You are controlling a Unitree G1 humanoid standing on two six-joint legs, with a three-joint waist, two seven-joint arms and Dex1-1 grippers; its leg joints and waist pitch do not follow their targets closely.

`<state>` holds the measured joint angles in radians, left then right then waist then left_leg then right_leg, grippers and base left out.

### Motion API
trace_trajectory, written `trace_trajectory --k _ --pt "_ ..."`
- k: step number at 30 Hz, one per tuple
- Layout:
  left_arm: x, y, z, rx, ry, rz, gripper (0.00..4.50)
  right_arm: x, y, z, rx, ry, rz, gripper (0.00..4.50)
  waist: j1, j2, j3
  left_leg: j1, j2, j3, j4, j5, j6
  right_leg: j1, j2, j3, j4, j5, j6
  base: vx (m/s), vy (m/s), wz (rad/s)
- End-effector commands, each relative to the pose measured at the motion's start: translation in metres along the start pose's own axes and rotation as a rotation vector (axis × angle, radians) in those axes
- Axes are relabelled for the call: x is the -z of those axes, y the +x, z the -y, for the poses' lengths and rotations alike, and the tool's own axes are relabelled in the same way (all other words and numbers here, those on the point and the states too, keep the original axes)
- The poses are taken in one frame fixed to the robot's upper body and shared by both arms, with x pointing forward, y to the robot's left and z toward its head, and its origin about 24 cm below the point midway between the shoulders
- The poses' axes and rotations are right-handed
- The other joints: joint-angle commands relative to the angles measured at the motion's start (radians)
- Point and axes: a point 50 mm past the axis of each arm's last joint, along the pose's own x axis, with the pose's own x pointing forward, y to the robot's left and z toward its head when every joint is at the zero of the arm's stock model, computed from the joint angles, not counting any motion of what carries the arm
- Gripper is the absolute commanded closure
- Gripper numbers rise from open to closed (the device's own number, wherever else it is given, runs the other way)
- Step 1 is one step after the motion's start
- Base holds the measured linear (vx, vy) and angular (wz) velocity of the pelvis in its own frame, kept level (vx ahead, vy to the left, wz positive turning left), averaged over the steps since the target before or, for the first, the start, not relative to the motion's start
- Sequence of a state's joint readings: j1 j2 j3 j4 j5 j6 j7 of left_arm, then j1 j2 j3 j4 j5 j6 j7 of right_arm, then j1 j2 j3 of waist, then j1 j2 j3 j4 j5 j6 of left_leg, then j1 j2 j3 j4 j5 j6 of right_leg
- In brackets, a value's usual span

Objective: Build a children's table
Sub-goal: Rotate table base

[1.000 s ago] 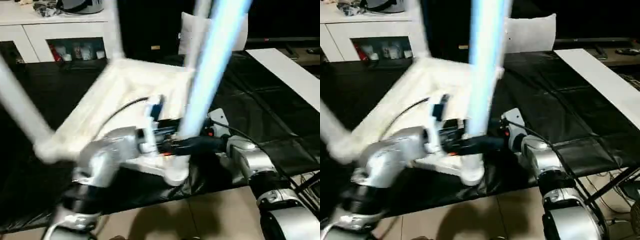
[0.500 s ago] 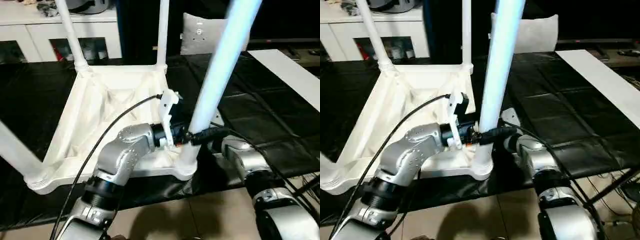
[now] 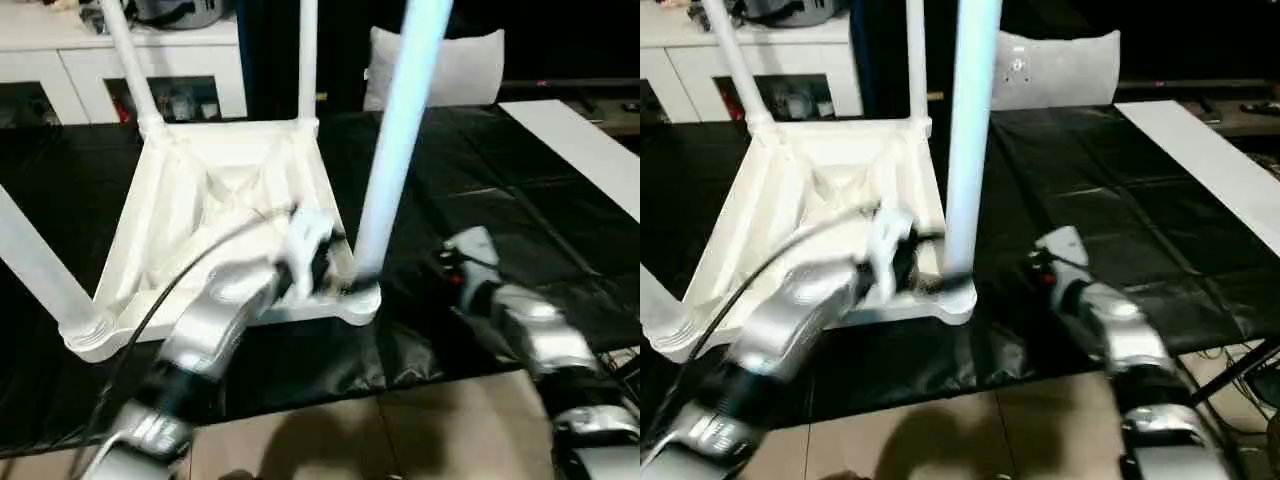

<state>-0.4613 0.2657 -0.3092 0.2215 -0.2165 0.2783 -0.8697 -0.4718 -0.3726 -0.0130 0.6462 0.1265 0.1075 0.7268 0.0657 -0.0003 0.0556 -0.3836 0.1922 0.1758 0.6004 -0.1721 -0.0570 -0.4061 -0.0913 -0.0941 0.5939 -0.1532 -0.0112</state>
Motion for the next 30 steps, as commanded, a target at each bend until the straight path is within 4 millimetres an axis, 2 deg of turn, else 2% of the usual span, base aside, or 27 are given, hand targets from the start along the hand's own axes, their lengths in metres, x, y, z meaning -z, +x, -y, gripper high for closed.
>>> trace_trajectory --k 1,3,5,8,11,12,13,14,15,16,18,19,20,22,25,28,29,30 --pt "0.008 -0.008 -0.001 0.052 0.082 -0.091 0.03 -0.006 -0.010 0.000 -0.062 -0.034 0.013 0.00 0.010 -0.004 -0.069 0.016 0.037 -0.012 -0.079 -0.280 0.040 0.051 -0.054 0.046 -0.077 -0.330 -0.167 0.000 0.000 0.00" --pt "0.014 -0.013 -0.005 0.063 0.120 -0.142 0.38 -0.005 -0.016 -0.002 -0.103 -0.056 0.002 0.00 0.012 -0.004 -0.068 0.016 0.036 -0.011 -0.079 -0.276 0.040 0.050 -0.054 0.046 -0.077 -0.332 -0.165 0.000 0.000 0.00" --pt "0.016 -0.015 -0.008 0.069 0.138 -0.161 0.43 -0.004 -0.019 -0.003 -0.124 -0.067 -0.007 0.00 0.017 -0.002 -0.067 0.018 0.037 -0.011 -0.080 -0.281 0.033 0.050 -0.056 0.048 -0.077 -0.347 -0.159 0.000 0.000 0.00" --pt "0.016 -0.020 -0.018 0.070 0.163 -0.199 0.83 0.000 -0.030 -0.002 -0.176 -0.092 -0.035 0.00 0.029 -0.003 -0.067 0.023 0.038 -0.011 -0.080 -0.306 0.023 0.047 -0.061 0.048 -0.081 -0.384 -0.154 0.000 0.000 0.00" --pt "0.017 -0.023 -0.023 0.114 0.160 -0.243 0.87 -0.002 -0.042 -0.002 -0.205 -0.112 -0.040 0.00 0.034 -0.003 -0.066 0.021 0.038 -0.013 -0.082 -0.309 0.020 0.049 -0.062 0.047 -0.081 -0.387 -0.157 0.000 0.000 0.00" --pt "0.017 -0.023 -0.024 0.132 0.163 -0.259 1.00 -0.004 -0.045 -0.002 -0.214 -0.117 -0.039 0.00 0.038 -0.001 -0.065 0.025 0.038 -0.012 -0.082 -0.319 0.021 0.046 -0.061 0.047 -0.086 -0.402 -0.149 0.000 0.000 0.00" --pt "0.018 -0.024 -0.025 0.137 0.162 -0.276 1.28 -0.005 -0.048 -0.003 -0.228 -0.117 -0.036 0.00 0.039 0.003 -0.065 0.022 0.037 -0.014 -0.082 -0.317 0.021 0.050 -0.063 0.047 -0.083 -0.399 -0.150 0.000 0.000 0.00" --pt "0.019 -0.025 -0.026 0.139 0.164 -0.287 1.29 -0.006 -0.049 -0.004 -0.239 -0.116 -0.034 0.00 0.041 0.012 -0.066 0.023 0.039 -0.016 -0.083 -0.321 0.019 0.049 -0.063 0.047 -0.083 -0.393 -0.152 0.000 0.000 0.00" --pt "0.020 -0.026 -0.027 0.148 0.159 -0.294 1.28 -0.007 -0.051 -0.005 -0.255 -0.121 -0.035 0.00 0.036 0.002 -0.065 0.020 0.038 -0.015 -0.082 -0.321 0.021 0.051 -0.062 0.046 -0.082 -0.385 -0.153 0.000 0.000 0.00" --pt "0.021 -0.027 -0.027 0.156 0.142 -0.299 1.28 -0.008 -0.054 -0.007 -0.272 -0.126 -0.036 0.00 0.039 0.010 -0.067 0.022 0.038 -0.014 -0.082 -0.322 0.021 0.051 -0.062 0.047 -0.084 -0.381 -0.156 0.000 0.000 0.00" --pt "0.025 -0.029 -0.025 0.169 0.118 -0.305 1.55 -0.008 -0.056 -0.009 -0.281 -0.124 -0.037 0.00 0.040 0.008 -0.069 0.019 0.039 -0.014 -0.081 -0.309 0.024 0.052 -0.063 0.046 -0.080 -0.363 -0.168 0.000 0.000 0.00" --pt "0.027 -0.030 -0.025 0.164 0.111 -0.311 1.55 -0.008 -0.056 -0.010 -0.282 -0.122 -0.037 0.00 0.039 0.014 -0.068 0.020 0.040 -0.015 -0.082 -0.313 0.023 0.051 -0.063 0.046 -0.081 -0.360 -0.176 0.000 0.000 0.00" --pt "0.028 -0.030 -0.025 0.159 0.110 -0.314 1.67 -0.008 -0.056 -0.010 -0.283 -0.121 -0.036 0.00 0.038 0.016 -0.067 0.022 0.038 -0.014 -0.081 -0.328 0.020 0.049 -0.062 0.044 -0.083 -0.369 -0.179 0.000 0.000 0.00" --pt "0.031 -0.032 -0.027 0.140 0.100 -0.323 1.68 -0.008 -0.056 -0.012 -0.290 -0.117 -0.033 0.00 0.040 0.014 -0.066 0.022 0.037 -0.014 -0.080 -0.332 0.021 0.049 -0.063 0.044 -0.085 -0.392 -0.174 0.000 0.000 0.00" --pt "0.030 -0.033 -0.031 0.120 0.097 -0.292 2.15 -0.011 -0.056 -0.016 -0.316 -0.113 -0.024 0.00 0.043 0.015 -0.066 0.023 0.037 -0.015 -0.080 -0.332 0.022 0.048 -0.064 0.043 -0.088 -0.416 -0.161 0.000 0.000 0.00" --pt "0.029 -0.033 -0.032 0.119 0.106 -0.286 2.22 -0.012 -0.056 -0.017 -0.325 -0.113 -0.022 0.00 0.047 0.016 -0.067 0.023 0.039 -0.016 -0.082 -0.338 0.018 0.048 -0.063 0.043 -0.089 -0.414 -0.157 0.000 0.000 0.00" --pt "0.028 -0.033 -0.034 0.115 0.109 -0.285 2.54 -0.013 -0.055 -0.018 -0.329 -0.112 -0.020 0.00 0.047 0.017 -0.066 0.024 0.038 -0.017 -0.082 -0.338 0.018 0.047 -0.063 0.043 -0.089 -0.414 -0.157 0.000 0.000 0.00" --pt "0.029 -0.034 -0.034 0.116 0.115 -0.288 2.54 -0.014 -0.055 -0.020 -0.338 -0.110 -0.017 0.00 0.048 0.017 -0.068 0.023 0.040 -0.017 -0.083 -0.334 0.017 0.048 -0.063 0.044 -0.086 -0.401 -0.158 0.000 0.000 0.00"
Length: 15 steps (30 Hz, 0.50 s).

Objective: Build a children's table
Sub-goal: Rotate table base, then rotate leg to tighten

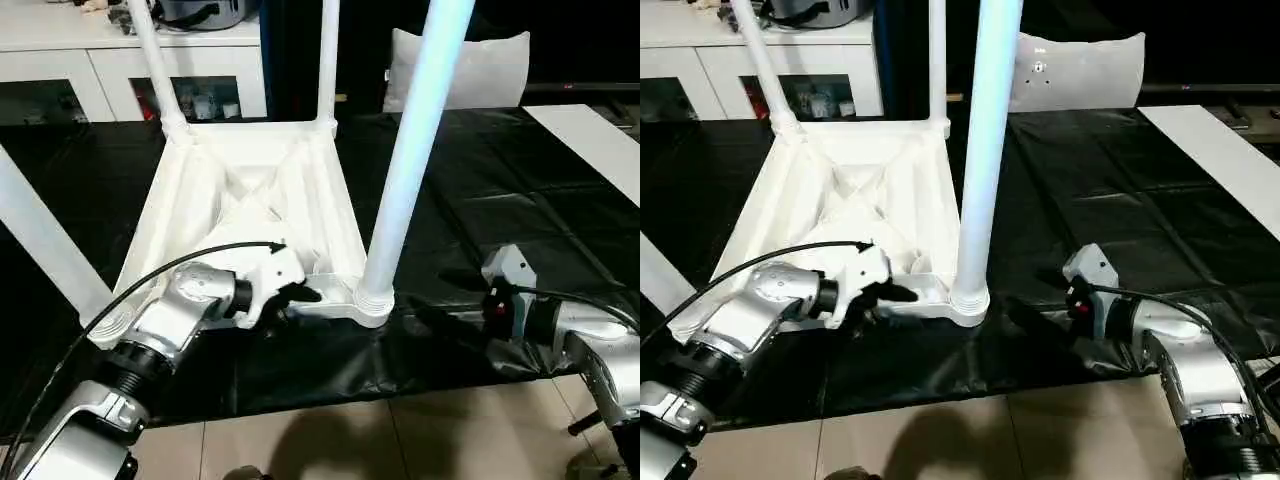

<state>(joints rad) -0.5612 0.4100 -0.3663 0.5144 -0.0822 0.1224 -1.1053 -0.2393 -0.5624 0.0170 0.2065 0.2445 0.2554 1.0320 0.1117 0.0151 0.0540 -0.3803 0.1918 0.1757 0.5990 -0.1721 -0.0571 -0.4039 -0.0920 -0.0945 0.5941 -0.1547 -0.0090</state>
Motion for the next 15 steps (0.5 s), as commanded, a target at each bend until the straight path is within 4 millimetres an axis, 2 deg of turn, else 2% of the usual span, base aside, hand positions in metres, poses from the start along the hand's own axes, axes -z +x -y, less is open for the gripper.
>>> trace_trajectory --k 1,2,4,7,9,10,11,13,15 --pt "-0.0037 -0.0020 -0.0052 -0.013 0.027 -0.005 2.64 -0.0066 0.0014 -0.0028 -0.024 -0.009 0.014 0.00 0.003 0.001 -0.066 0.020 0.040 -0.017 -0.081 -0.334 0.017 0.046 -0.063 0.044 -0.086 -0.392 -0.161 0.000 0.000 0.00" --pt "-0.0037 -0.0020 -0.0052 -0.013 0.027 -0.005 2.64 -0.0066 0.0014 -0.0028 -0.024 -0.009 0.014 0.00 0.004 0.001 -0.066 0.020 0.039 -0.016 -0.081 -0.333 0.017 0.046 -0.063 0.045 -0.086 -0.391 -0.162 0.000 0.000 0.00" --pt "-0.0019 -0.0019 -0.0070 -0.020 0.037 -0.019 2.99 -0.0075 0.0028 -0.0047 -0.033 -0.010 0.015 0.00 0.004 0.003 -0.066 0.020 0.038 -0.016 -0.081 -0.331 0.016 0.046 -0.062 0.044 -0.086 -0.382 -0.165 0.000 0.000 0.00" --pt "-0.0002 -0.0019 -0.0087 -0.020 0.042 -0.032 3.16 -0.0079 0.0033 -0.0060 -0.042 -0.010 0.015 0.00 0.004 0.002 -0.066 0.021 0.040 -0.017 -0.082 -0.336 0.013 0.046 -0.065 0.045 -0.086 -0.391 -0.161 0.000 0.000 0.00" --pt "0.0019 -0.0021 -0.0102 -0.018 0.054 -0.053 3.43 -0.0088 0.0030 -0.0066 -0.048 -0.011 0.014 0.00 0.004 0.002 -0.065 0.020 0.039 -0.017 -0.082 -0.335 0.014 0.046 -0.065 0.044 -0.088 -0.395 -0.161 0.000 0.000 0.00" --pt "0.0025 -0.0023 -0.0106 -0.018 0.055 -0.056 3.48 -0.0090 0.0032 -0.0069 -0.049 -0.011 0.014 0.00 0.004 0.007 -0.066 0.022 0.039 -0.018 -0.082 -0.341 0.012 0.046 -0.066 0.045 -0.088 -0.403 -0.158 0.000 0.000 0.00" --pt "0.0029 -0.0025 -0.0109 -0.019 0.055 -0.057 3.52 -0.0091 0.0033 -0.0072 -0.049 -0.011 0.014 0.00 0.003 0.004 -0.063 0.022 0.039 -0.017 -0.083 -0.354 0.010 0.045 -0.065 0.044 -0.091 -0.420 -0.154 0.000 0.000 0.00" --pt "0.0038 -0.0024 -0.0112 -0.011 0.060 -0.067 3.84 -0.0097 0.0032 -0.0081 -0.057 -0.010 0.014 0.00 0.003 0.003 -0.061 0.024 0.037 -0.018 -0.082 -0.370 0.008 0.043 -0.066 0.043 -0.095 -0.462 -0.143 0.000 0.000 0.00" --pt "0.0050 -0.0023 -0.0111 0.001 0.065 -0.079 3.89 -0.0103 0.0033 -0.0090 -0.063 -0.010 0.014 0.00 0.002 0.005 -0.057 0.026 0.035 -0.019 -0.082 -0.387 0.008 0.041 -0.067 0.040 -0.104 -0.520 -0.123 0.000 0.000 0.00"
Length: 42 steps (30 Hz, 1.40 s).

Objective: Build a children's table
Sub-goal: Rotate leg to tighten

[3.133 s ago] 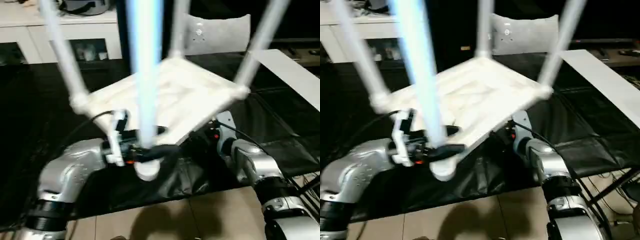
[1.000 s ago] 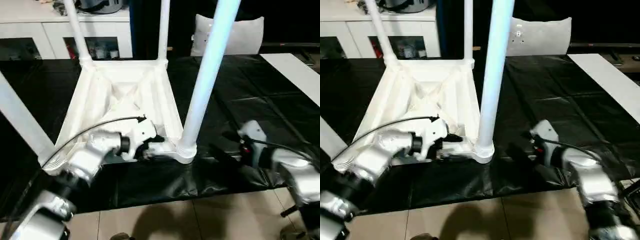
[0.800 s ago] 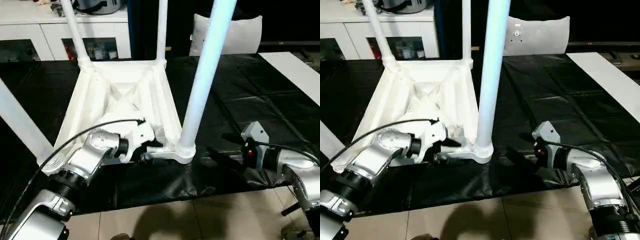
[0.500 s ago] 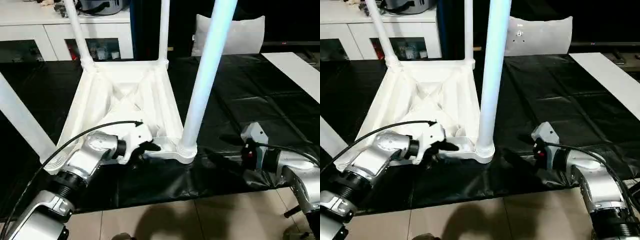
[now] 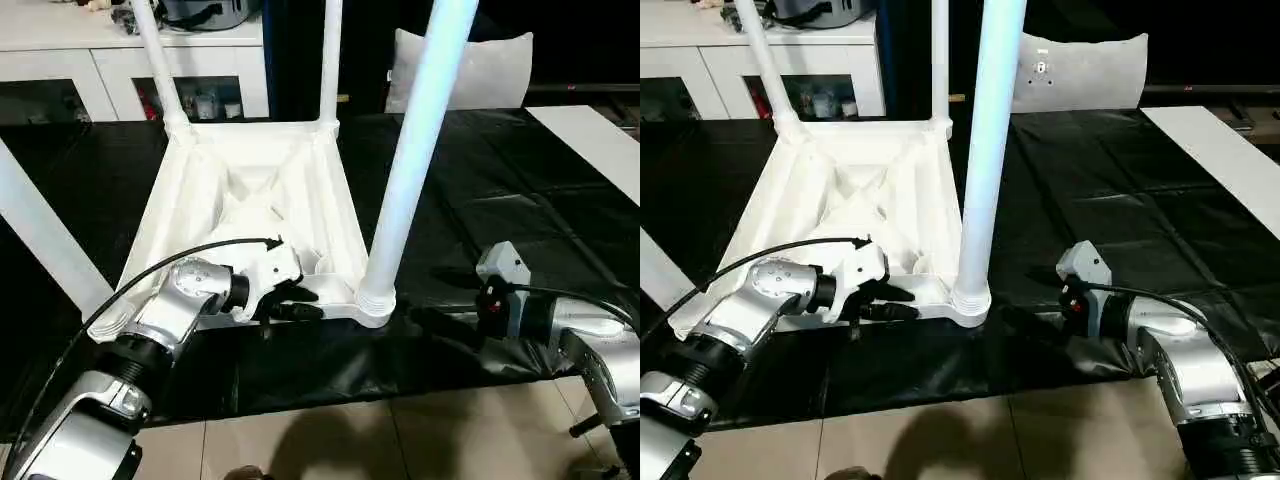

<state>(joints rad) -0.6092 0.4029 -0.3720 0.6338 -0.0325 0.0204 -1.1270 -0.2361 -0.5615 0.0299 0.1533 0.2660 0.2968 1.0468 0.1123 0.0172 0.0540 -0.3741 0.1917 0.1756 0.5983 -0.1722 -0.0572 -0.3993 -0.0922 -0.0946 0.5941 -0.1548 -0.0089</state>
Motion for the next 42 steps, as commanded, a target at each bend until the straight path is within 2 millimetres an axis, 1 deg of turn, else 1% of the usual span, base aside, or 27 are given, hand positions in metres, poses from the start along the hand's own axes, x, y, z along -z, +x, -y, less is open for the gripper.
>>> trace_trajectory --k 1,2,4,6,8,10,12,13,14,15,16,17,18,19,21,22,24,26,27,28,30,32,33,35,37,41,42 --pt "0.003 -0.002 -0.003 0.005 0.021 -0.058 4.03 -0.004 0.001 -0.004 -0.023 -0.012 0.003 0.00 0.001 0.004 -0.056 0.024 0.035 -0.021 -0.082 -0.399 0.004 0.035 -0.069 0.039 -0.107 -0.555 -0.110 0.000 0.000 0.00" --pt "0.003 -0.002 -0.003 0.005 0.021 -0.058 4.16 -0.004 0.001 -0.004 -0.023 -0.012 0.003 0.00 0.000 0.003 -0.056 0.023 0.035 -0.022 -0.083 -0.402 0.003 0.037 -0.068 0.038 -0.110 -0.566 -0.103 0.000 0.000 0.00" --pt "0.005 -0.002 -0.002 0.014 0.030 -0.071 4.25 -0.005 0.002 -0.005 -0.031 -0.012 0.006 0.00 -0.001 0.002 -0.056 0.025 0.034 -0.024 -0.083 -0.409 0.001 0.035 -0.069 0.036 -0.113 -0.591 -0.087 0.000 0.000 0.00" --pt "0.005 -0.002 -0.002 0.026 0.030 -0.067 4.29 -0.008 0.005 -0.006 -0.044 -0.014 0.009 0.00 -0.002 0.002 -0.056 0.025 0.034 -0.024 -0.082 -0.409 0.001 0.033 -0.070 0.035 -0.115 -0.605 -0.083 0.000 0.000 0.00" --pt "0.004 -0.001 -0.001 0.037 0.031 -0.058 4.44 -0.009 0.008 -0.006 -0.056 -0.015 0.012 0.00 -0.003 0.002 -0.057 0.023 0.034 -0.025 -0.083 -0.406 0.001 0.035 -0.068 0.035 -0.113 -0.593 -0.087 0.000 0.000 0.00" --pt "0.000 -0.002 0.001 0.066 0.035 -0.034 4.44 -0.013 0.014 -0.008 -0.088 -0.011 0.028 0.00 -0.005 0.004 -0.060 0.021 0.038 -0.026 -0.086 -0.401 0.002 0.035 -0.069 0.038 -0.108 -0.548 -0.105 0.000 0.000 0.00" --pt "-0.005 -0.001 0.002 0.094 0.046 -0.005 4.50 -0.016 0.019 -0.007 -0.103 -0.005 0.042 0.34 -0.006 0.004 -0.063 0.020 0.040 -0.024 -0.087 -0.388 0.002 0.037 -0.068 0.041 -0.098 -0.489 -0.129 0.000 0.000 0.00" --pt "-0.007 -0.001 0.004 0.110 0.055 0.009 4.50 -0.018 0.022 -0.006 -0.107 -0.004 0.043 0.38 -0.006 0.003 -0.066 0.017 0.042 -0.024 -0.087 -0.369 0.002 0.041 -0.069 0.043 -0.090 -0.442 -0.151 0.000 0.000 0.00" --pt "-0.009 -0.001 0.005 0.129 0.064 0.018 4.50 -0.019 0.025 -0.004 -0.111 -0.006 0.046 0.38 -0.006 0.003 -0.069 0.016 0.042 -0.022 -0.087 -0.352 0.003 0.042 -0.068 0.044 -0.087 -0.411 -0.161 0.000 0.000 0.00" --pt "-0.011 0.000 0.009 0.160 0.081 0.022 4.50 -0.021 0.030 -0.002 -0.120 -0.009 0.050 0.47 -0.004 0.001 -0.071 0.014 0.045 -0.017 -0.084 -0.303 0.008 0.042 -0.065 0.048 -0.075 -0.302 -0.200 0.000 0.000 0.00" --pt "-0.012 0.000 0.010 0.166 0.085 0.022 4.50 -0.022 0.030 -0.002 -0.122 -0.010 0.050 0.61 -0.002 0.004 -0.073 0.015 0.044 -0.016 -0.082 -0.290 0.011 0.043 -0.066 0.048 -0.069 -0.275 -0.213 0.000 0.000 0.00" --pt "-0.013 0.001 0.013 0.186 0.097 0.019 4.50 -0.023 0.033 0.000 -0.133 -0.011 0.052 0.72 0.001 0.003 -0.073 0.014 0.044 -0.012 -0.080 -0.268 0.018 0.045 -0.065 0.049 -0.066 -0.243 -0.224 0.000 0.000 0.00" --pt "-0.014 0.002 0.015 0.197 0.107 0.018 4.50 -0.024 0.036 0.000 -0.150 -0.008 0.050 0.78 0.004 0.005 -0.076 0.016 0.044 -0.012 -0.078 -0.259 0.020 0.045 -0.065 0.048 -0.061 -0.222 -0.234 0.000 0.000 0.00" --pt "-0.015 0.003 0.016 0.200 0.114 0.018 4.50 -0.025 0.037 0.000 -0.169 -0.005 0.049 0.83 0.006 0.000 -0.073 0.015 0.043 -0.008 -0.077 -0.248 0.029 0.045 -0.063 0.049 -0.062 -0.203 -0.240 0.000 0.000 0.00" --pt "-0.016 0.005 0.019 0.205 0.120 0.021 4.50 -0.026 0.039 -0.001 -0.201 0.003 0.045 1.13 0.012 0.004 -0.075 0.014 0.045 -0.008 -0.075 -0.224 0.034 0.048 -0.064 0.049 -0.057 -0.185 -0.243 0.000 0.000 0.00" --pt "-0.016 0.007 0.020 0.205 0.122 0.022 4.50 -0.025 0.040 -0.002 -0.221 0.007 0.037 1.21 0.016 0.000 -0.076 0.014 0.046 -0.008 -0.075 -0.213 0.037 0.050 -0.064 0.049 -0.055 -0.174 -0.244 0.000 0.000 0.00" --pt "-0.017 0.009 0.021 0.198 0.129 0.021 4.50 -0.025 0.040 -0.003 -0.257 0.016 0.021 1.24 0.019 0.001 -0.074 0.013 0.045 -0.008 -0.076 -0.218 0.038 0.051 -0.064 0.048 -0.056 -0.191 -0.241 0.000 0.000 0.00" --pt "-0.016 0.010 0.021 0.193 0.129 0.015 4.50 -0.026 0.041 -0.003 -0.286 0.026 0.017 1.43 0.021 0.002 -0.072 0.015 0.046 -0.009 -0.077 -0.235 0.032 0.050 -0.066 0.048 -0.061 -0.233 -0.228 0.000 0.000 0.00" --pt "-0.016 0.010 0.021 0.193 0.129 0.015 4.50 -0.026 0.042 -0.003 -0.287 0.026 0.017 1.43 0.024 0.001 -0.071 0.017 0.046 -0.009 -0.078 -0.244 0.028 0.049 -0.067 0.049 -0.064 -0.259 -0.219 0.000 0.000 0.00" --pt "-0.016 0.010 0.022 0.189 0.128 0.010 4.50 -0.026 0.042 -0.002 -0.304 0.033 0.015 1.67 0.025 -0.001 -0.071 0.017 0.046 -0.009 -0.078 -0.250 0.023 0.049 -0.067 0.050 -0.066 -0.278 -0.212 0.000 0.000 0.00" --pt "-0.015 0.009 0.022 0.185 0.127 0.005 4.50 -0.026 0.042 -0.001 -0.313 0.039 0.013 1.69 0.027 0.000 -0.070 0.018 0.046 -0.009 -0.079 -0.259 0.019 0.047 -0.068 0.050 -0.068 -0.300 -0.205 0.000 0.000 0.00" --pt "-0.015 0.009 0.021 0.184 0.125 0.004 4.50 -0.026 0.042 -0.001 -0.316 0.041 0.014 1.93 0.028 -0.001 -0.071 0.018 0.046 -0.010 -0.080 -0.256 0.017 0.048 -0.067 0.050 -0.069 -0.306 -0.198 0.000 0.000 0.00" --pt "-0.015 0.009 0.021 0.182 0.122 0.004 4.50 -0.026 0.042 -0.001 -0.318 0.043 0.015 2.10 0.028 0.000 -0.072 0.017 0.046 -0.011 -0.079 -0.250 0.017 0.047 -0.066 0.050 -0.067 -0.295 -0.198 0.000 0.000 0.00" --pt "-0.015 0.008 0.021 0.181 0.121 0.005 4.50 -0.026 0.043 -0.001 -0.319 0.045 0.015 2.10 0.028 -0.001 -0.073 0.017 0.046 -0.010 -0.079 -0.245 0.017 0.047 -0.066 0.050 -0.065 -0.282 -0.200 0.000 0.000 0.00" --pt "-0.015 0.009 0.021 0.180 0.117 0.004 4.50 -0.025 0.044 -0.002 -0.322 0.051 0.019 2.35 0.027 0.002 -0.072 0.017 0.044 -0.010 -0.078 -0.248 0.018 0.047 -0.066 0.049 -0.067 -0.286 -0.200 0.000 0.000 0.00" --pt "-0.015 0.010 0.022 0.173 0.074 0.012 4.50 -0.026 0.047 -0.007 -0.345 0.075 0.048 2.41 0.025 0.003 -0.071 0.018 0.045 -0.011 -0.080 -0.263 0.013 0.048 -0.065 0.049 -0.069 -0.304 -0.198 0.000 0.000 0.00" --pt "-0.015 0.011 0.022 0.165 0.060 0.016 4.50 -0.026 0.047 -0.009 -0.346 0.082 0.059 2.41 0.025 0.005 -0.071 0.018 0.045 -0.011 -0.080 -0.265 0.012 0.047 -0.065 0.049 -0.069 -0.302 -0.198 0.000 0.000 0.00"
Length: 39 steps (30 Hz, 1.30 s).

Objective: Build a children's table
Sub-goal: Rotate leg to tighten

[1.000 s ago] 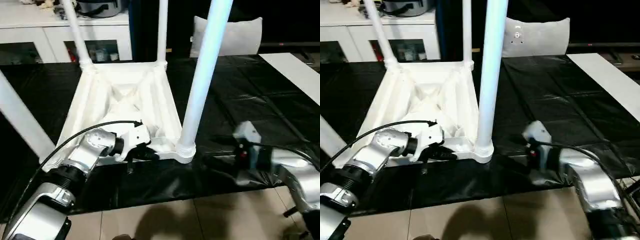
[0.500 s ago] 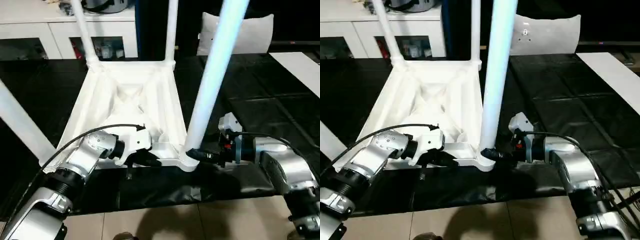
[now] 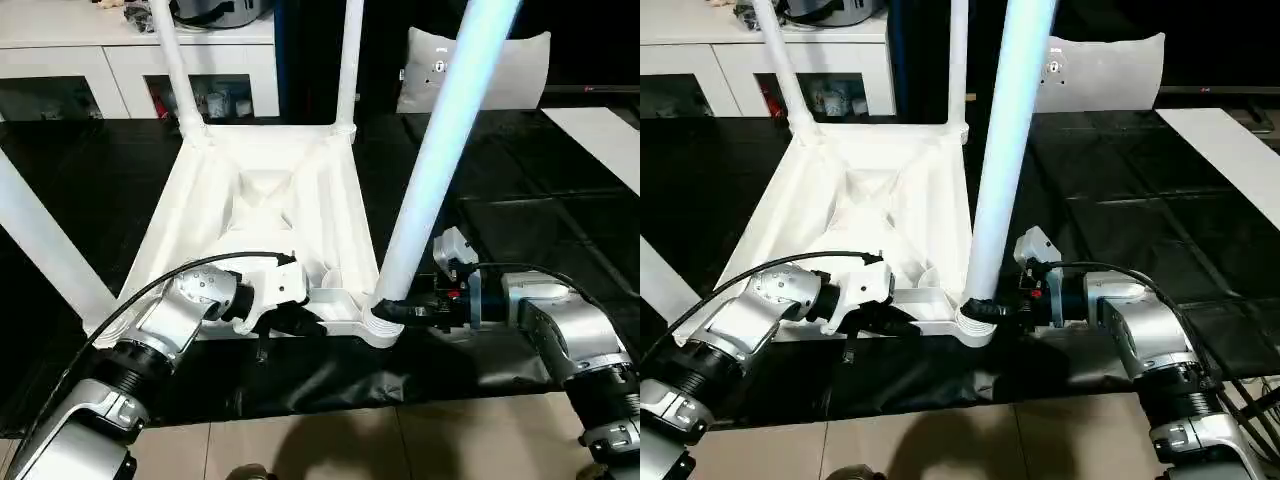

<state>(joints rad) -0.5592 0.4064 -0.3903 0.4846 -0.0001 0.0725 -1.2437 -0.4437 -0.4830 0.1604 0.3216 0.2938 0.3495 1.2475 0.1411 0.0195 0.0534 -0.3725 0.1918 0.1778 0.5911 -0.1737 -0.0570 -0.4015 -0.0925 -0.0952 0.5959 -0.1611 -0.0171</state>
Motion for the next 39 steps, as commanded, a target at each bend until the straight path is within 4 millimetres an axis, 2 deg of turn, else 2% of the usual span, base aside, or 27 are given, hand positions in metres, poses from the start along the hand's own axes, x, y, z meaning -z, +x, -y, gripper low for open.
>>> trace_trajectory --k 1,4,6,8,9,11,13,14,15,16,17,19,20,22,24,27,31,32,34,37,39 --pt "-0.007 0.009 0.002 -0.004 -0.020 0.043 4.50 -0.004 0.006 -0.005 -0.014 0.033 0.057 2.41 -0.004 0.002 -0.070 0.018 0.044 -0.013 -0.073 -0.265 0.011 0.049 -0.064 0.050 -0.071 -0.294 -0.189 0.000 0.000 0.00" --pt "-0.010 0.011 0.000 -0.033 -0.050 0.062 4.50 -0.001 0.010 -0.005 0.040 0.035 0.049 2.41 -0.006 0.000 -0.068 0.017 0.043 -0.014 -0.075 -0.270 0.009 0.049 -0.064 0.050 -0.073 -0.313 -0.183 0.000 0.000 0.00" --pt "-0.016 0.018 -0.004 -0.097 -0.097 0.092 4.50 0.002 0.017 0.000 0.198 0.060 0.044 2.42 -0.011 -0.001 -0.065 0.016 0.040 -0.016 -0.077 -0.295 -0.003 0.049 -0.066 0.048 -0.080 -0.377 -0.164 0.000 0.000 0.00" --pt "-0.021 0.023 -0.006 -0.142 -0.118 0.102 4.50 0.005 0.021 0.006 0.319 0.094 0.043 2.44 -0.022 -0.002 -0.061 0.020 0.038 -0.018 -0.079 -0.316 -0.020 0.044 -0.066 0.047 -0.087 -0.435 -0.145 0.000 0.000 0.00" --pt "-0.026 0.029 -0.009 -0.199 -0.137 0.109 4.50 0.007 0.024 0.015 0.475 0.146 0.042 2.45 -0.034 -0.004 -0.060 0.019 0.034 -0.020 -0.079 -0.332 -0.024 0.045 -0.067 0.043 -0.094 -0.484 -0.126 0.000 0.000 0.00" --pt "-0.033 0.038 -0.013 -0.267 -0.167 0.119 4.50 0.009 0.025 0.024 0.655 0.212 0.047 2.45 -0.050 -0.005 -0.060 0.017 0.030 -0.023 -0.079 -0.329 -0.029 0.044 -0.065 0.039 -0.098 -0.520 -0.103 0.000 0.000 0.00" --pt "-0.037 0.043 -0.014 -0.301 -0.190 0.126 4.50 0.009 0.027 0.028 0.742 0.241 0.050 2.45 -0.061 -0.005 -0.061 0.015 0.025 -0.022 -0.075 -0.322 -0.026 0.043 -0.065 0.037 -0.105 -0.554 -0.081 0.000 0.000 0.00" --pt "-0.038 0.044 -0.014 -0.305 -0.193 0.127 4.50 0.009 0.027 0.028 0.752 0.244 0.050 2.45 -0.063 -0.004 -0.062 0.020 0.024 -0.021 -0.072 -0.324 -0.017 0.037 -0.064 0.037 -0.111 -0.562 -0.074 0.000 0.000 0.00" --pt "-0.042 0.049 -0.015 -0.333 -0.202 0.130 4.50 0.008 0.031 0.027 0.756 0.254 0.077 2.45 -0.065 0.010 -0.062 0.019 0.023 -0.021 -0.073 -0.323 -0.011 0.038 -0.062 0.036 -0.110 -0.552 -0.072 0.000 0.000 0.00" --pt "-0.044 0.052 -0.015 -0.344 -0.204 0.132 4.50 0.007 0.033 0.026 0.752 0.253 0.093 2.45 -0.068 0.002 -0.063 0.019 0.024 -0.020 -0.073 -0.322 -0.003 0.036 -0.059 0.037 -0.114 -0.529 -0.072 0.000 0.000 0.00" --pt "-0.048 0.056 -0.016 -0.356 -0.197 0.139 4.50 0.004 0.037 0.024 0.731 0.235 0.126 2.45 -0.068 0.001 -0.065 0.016 0.024 -0.019 -0.073 -0.317 0.001 0.038 -0.058 0.037 -0.111 -0.513 -0.074 0.000 0.000 0.00" --pt "-0.050 0.057 -0.017 -0.370 -0.191 0.144 4.50 0.003 0.039 0.021 0.724 0.232 0.143 1.92 -0.065 0.002 -0.067 0.015 0.027 -0.019 -0.074 -0.299 0.011 0.039 -0.058 0.040 -0.106 -0.466 -0.086 0.000 0.000 0.00" --pt "-0.051 0.056 -0.017 -0.374 -0.184 0.146 4.50 0.002 0.039 0.019 0.713 0.232 0.152 1.78 -0.065 0.003 -0.069 0.009 0.027 -0.019 -0.075 -0.281 0.016 0.044 -0.057 0.042 -0.100 -0.429 -0.097 0.000 0.000 0.00" --pt "-0.050 0.054 -0.017 -0.369 -0.172 0.144 4.50 0.001 0.038 0.016 0.686 0.222 0.168 1.72 -0.060 0.004 -0.072 0.010 0.029 -0.017 -0.075 -0.256 0.025 0.045 -0.057 0.045 -0.093 -0.368 -0.116 0.000 0.000 0.00" --pt "-0.047 0.052 -0.016 -0.361 -0.165 0.132 4.50 0.001 0.036 0.015 0.674 0.209 0.178 1.43 -0.051 0.005 -0.073 0.008 0.030 -0.015 -0.075 -0.234 0.031 0.050 -0.058 0.046 -0.088 -0.325 -0.134 0.000 0.000 0.00" --pt "-0.035 0.046 -0.012 -0.310 -0.100 0.085 4.50 -0.002 0.018 0.015 0.633 0.145 0.195 1.26 -0.047 0.005 -0.073 0.008 0.029 -0.014 -0.074 -0.238 0.036 0.051 -0.059 0.047 -0.090 -0.330 -0.126 0.000 0.000 0.00" --pt "-0.029 0.040 -0.009 -0.260 -0.052 0.076 4.50 -0.002 0.004 0.013 0.567 0.088 0.168 0.81 -0.047 0.006 -0.070 0.007 0.032 -0.015 -0.076 -0.245 0.037 0.052 -0.059 0.046 -0.090 -0.343 -0.130 0.000 0.000 0.00" --pt "-0.028 0.039 -0.009 -0.249 -0.048 0.072 4.50 -0.002 0.002 0.013 0.552 0.076 0.159 0.81 -0.048 0.005 -0.070 0.008 0.033 -0.014 -0.076 -0.249 0.037 0.051 -0.059 0.047 -0.090 -0.346 -0.130 0.000 0.000 0.00" --pt "-0.024 0.036 -0.005 -0.184 -0.009 0.047 4.50 -0.002 -0.007 0.012 0.494 0.022 0.104 0.48 -0.046 0.003 -0.069 0.009 0.032 -0.014 -0.075 -0.256 0.039 0.051 -0.061 0.047 -0.092 -0.367 -0.128 0.000 0.000 0.00" --pt "-0.019 0.031 0.000 -0.092 0.041 0.025 4.50 -0.004 -0.017 0.011 0.413 -0.031 0.059 0.48 -0.043 0.004 -0.069 0.011 0.033 -0.014 -0.074 -0.265 0.043 0.049 -0.061 0.046 -0.092 -0.373 -0.131 0.000 0.000 0.00" --pt "-0.016 0.029 0.002 -0.047 0.070 0.013 4.50 -0.007 -0.020 0.010 0.359 -0.049 0.053 0.60 -0.036 0.005 -0.069 0.012 0.038 -0.013 -0.074 -0.260 0.046 0.046 -0.061 0.048 -0.088 -0.361 -0.140 0.000 0.000 0.00"
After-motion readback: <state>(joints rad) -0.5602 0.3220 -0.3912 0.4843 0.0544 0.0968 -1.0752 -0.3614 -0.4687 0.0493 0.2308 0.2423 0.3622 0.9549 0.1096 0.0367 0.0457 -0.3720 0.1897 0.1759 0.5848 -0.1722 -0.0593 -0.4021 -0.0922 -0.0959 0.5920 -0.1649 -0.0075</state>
